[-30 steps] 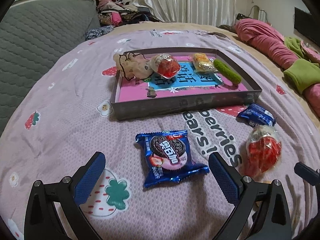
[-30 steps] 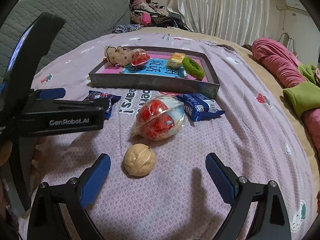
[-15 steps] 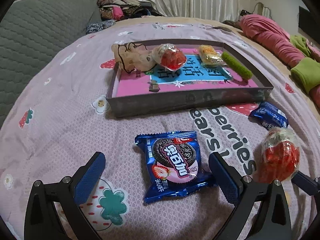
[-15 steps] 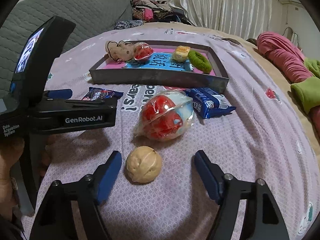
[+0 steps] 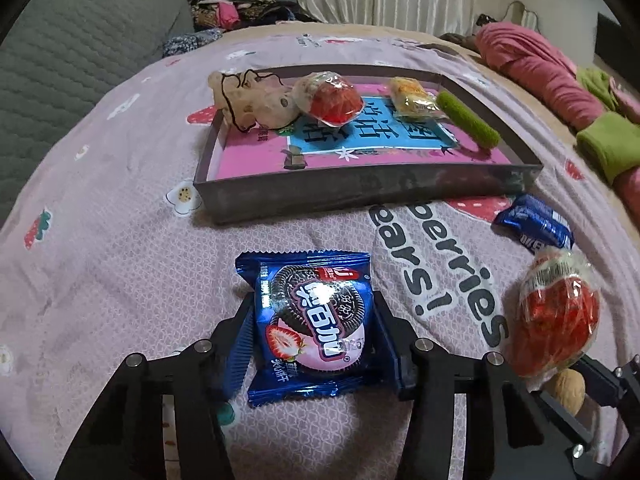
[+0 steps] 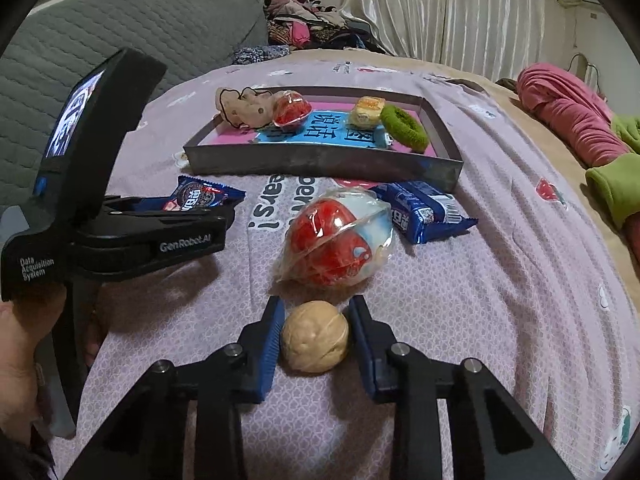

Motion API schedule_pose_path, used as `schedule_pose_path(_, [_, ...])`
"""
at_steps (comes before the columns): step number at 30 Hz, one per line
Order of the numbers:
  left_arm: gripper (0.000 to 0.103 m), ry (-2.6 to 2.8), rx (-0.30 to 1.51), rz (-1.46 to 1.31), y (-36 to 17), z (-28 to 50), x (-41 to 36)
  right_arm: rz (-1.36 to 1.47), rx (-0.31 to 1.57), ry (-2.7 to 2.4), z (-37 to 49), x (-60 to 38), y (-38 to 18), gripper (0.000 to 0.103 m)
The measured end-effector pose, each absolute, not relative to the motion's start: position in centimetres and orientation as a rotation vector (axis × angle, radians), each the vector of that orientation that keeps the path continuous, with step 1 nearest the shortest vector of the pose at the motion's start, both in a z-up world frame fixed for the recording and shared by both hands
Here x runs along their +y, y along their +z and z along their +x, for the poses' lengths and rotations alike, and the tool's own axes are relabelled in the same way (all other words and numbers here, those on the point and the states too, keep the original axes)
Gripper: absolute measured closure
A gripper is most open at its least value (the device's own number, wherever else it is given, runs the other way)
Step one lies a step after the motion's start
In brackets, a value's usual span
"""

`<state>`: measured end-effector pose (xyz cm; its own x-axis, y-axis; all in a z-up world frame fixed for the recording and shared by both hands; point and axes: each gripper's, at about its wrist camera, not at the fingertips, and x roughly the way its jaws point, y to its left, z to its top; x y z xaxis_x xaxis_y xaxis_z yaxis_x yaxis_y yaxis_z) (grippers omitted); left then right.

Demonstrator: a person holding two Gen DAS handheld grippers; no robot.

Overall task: Organize objects
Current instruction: 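Move the left gripper to the blue cookie packet while the right approaches the walnut, then grasp the blue cookie packet with the left gripper while the right grasps the walnut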

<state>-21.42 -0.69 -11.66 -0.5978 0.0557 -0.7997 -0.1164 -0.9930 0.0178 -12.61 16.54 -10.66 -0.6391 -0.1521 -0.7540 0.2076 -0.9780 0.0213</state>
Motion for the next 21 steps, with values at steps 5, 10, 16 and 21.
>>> schedule_pose_path(5, [0.049, 2.709, 0.085, -1.363, -11.4, -21.0, -0.8, 1.219, 0.069, -2.656, -12.3, 17.0, -10.5, 0.069])
schedule_pose_path(10, [0.049, 2.706, 0.053, -1.356, -11.0, -20.3, -1.2, 1.208, 0.043, -2.647, -11.8, 17.5, -10.1, 0.069])
schedule_pose_path(16, [0.049, 2.707, 0.040, -1.346, -10.5, -18.9, -1.3, 1.197, 0.042, -2.645, -11.1, 17.5, -9.6, 0.069])
schedule_pose_path(21, [0.049, 2.710, 0.065, -1.338, -10.2, -17.6, -1.0, 1.178, 0.046, -2.645, -10.5, 17.3, -9.0, 0.069])
